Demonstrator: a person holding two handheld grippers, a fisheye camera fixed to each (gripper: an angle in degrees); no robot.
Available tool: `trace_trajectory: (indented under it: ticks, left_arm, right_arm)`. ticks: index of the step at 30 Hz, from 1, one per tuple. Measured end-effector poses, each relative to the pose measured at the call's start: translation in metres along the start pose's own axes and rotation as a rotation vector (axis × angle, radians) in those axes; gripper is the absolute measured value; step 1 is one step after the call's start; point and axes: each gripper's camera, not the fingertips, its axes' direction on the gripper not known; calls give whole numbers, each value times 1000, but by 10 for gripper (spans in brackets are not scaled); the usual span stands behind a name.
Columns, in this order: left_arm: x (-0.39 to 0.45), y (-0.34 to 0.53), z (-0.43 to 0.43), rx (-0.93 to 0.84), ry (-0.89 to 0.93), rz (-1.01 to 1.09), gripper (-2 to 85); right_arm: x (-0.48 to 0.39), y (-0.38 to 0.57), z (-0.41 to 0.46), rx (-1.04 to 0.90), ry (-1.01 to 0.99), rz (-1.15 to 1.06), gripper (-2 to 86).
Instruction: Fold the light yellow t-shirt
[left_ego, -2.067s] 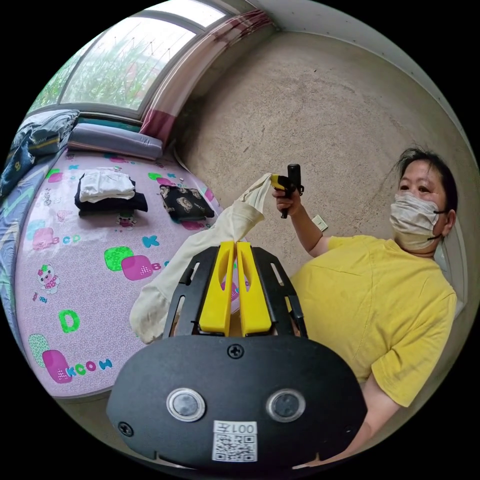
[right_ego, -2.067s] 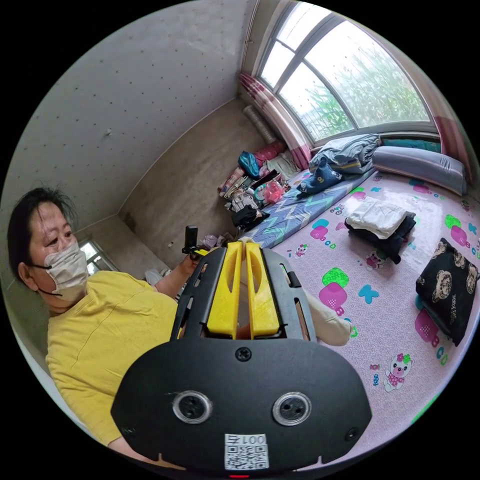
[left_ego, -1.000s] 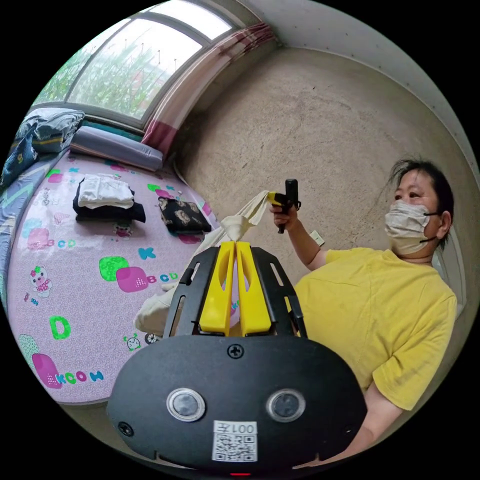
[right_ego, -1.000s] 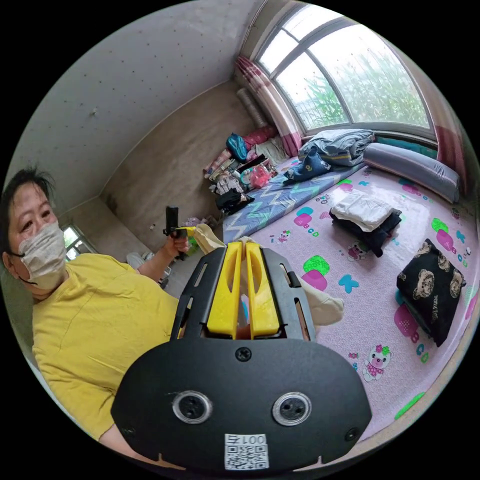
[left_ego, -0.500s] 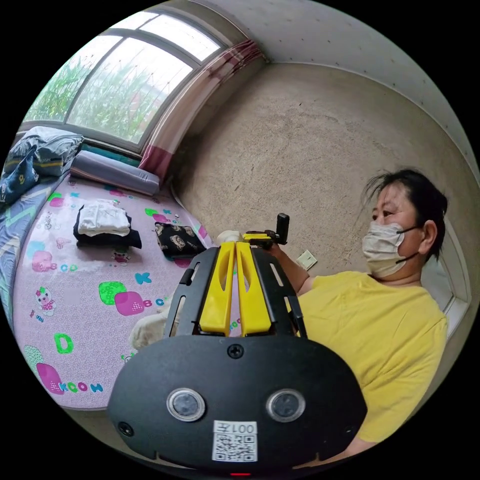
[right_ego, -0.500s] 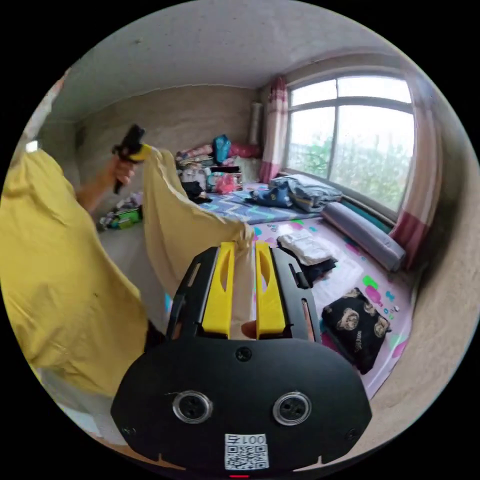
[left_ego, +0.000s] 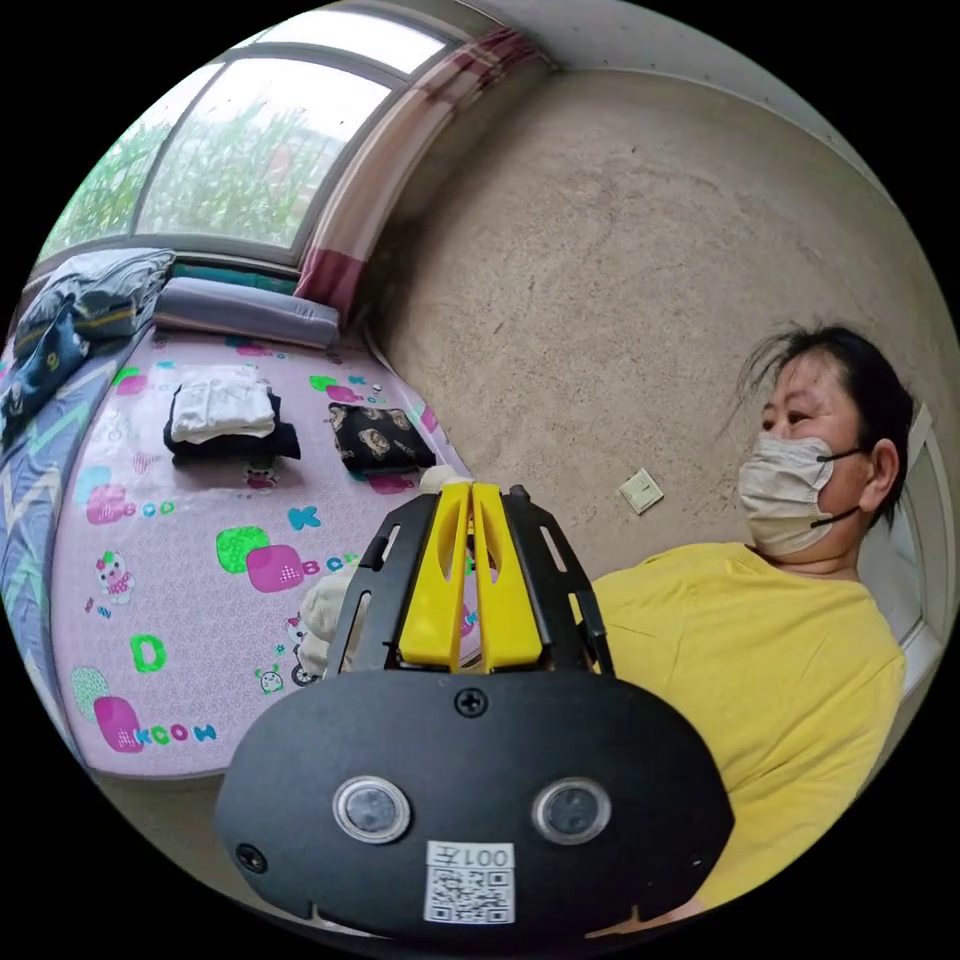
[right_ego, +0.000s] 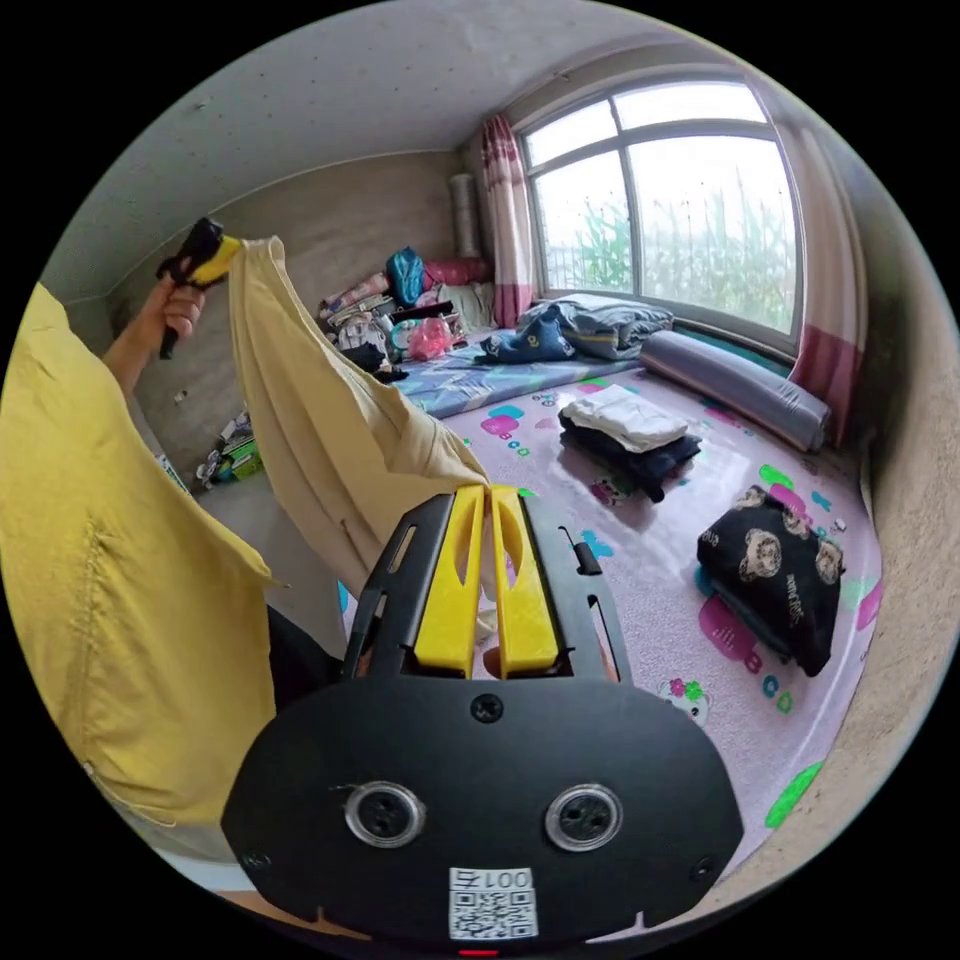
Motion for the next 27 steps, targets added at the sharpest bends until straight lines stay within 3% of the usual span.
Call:
trace_trajectory:
  ticks: [9, 17, 21, 27]
  left_arm:
    - [-44, 39, -89, 195, -97, -113, -13]
    - [-156, 13, -176, 263, -162, -206, -13]
    - [-183, -28, -241, 336, -237, -159, -13]
    - [-157, -92, -296, 297, -425, 4, -13]
  right_arm:
    - [-11, -114, -58, 160, -13, -250, 5]
    - [-53, -275, 118, -89, -38, -454, 4]
    - [-82, -340, 167, -86, 0, -552, 4]
    - [-122, -394, 186, 33, 26, -702, 5]
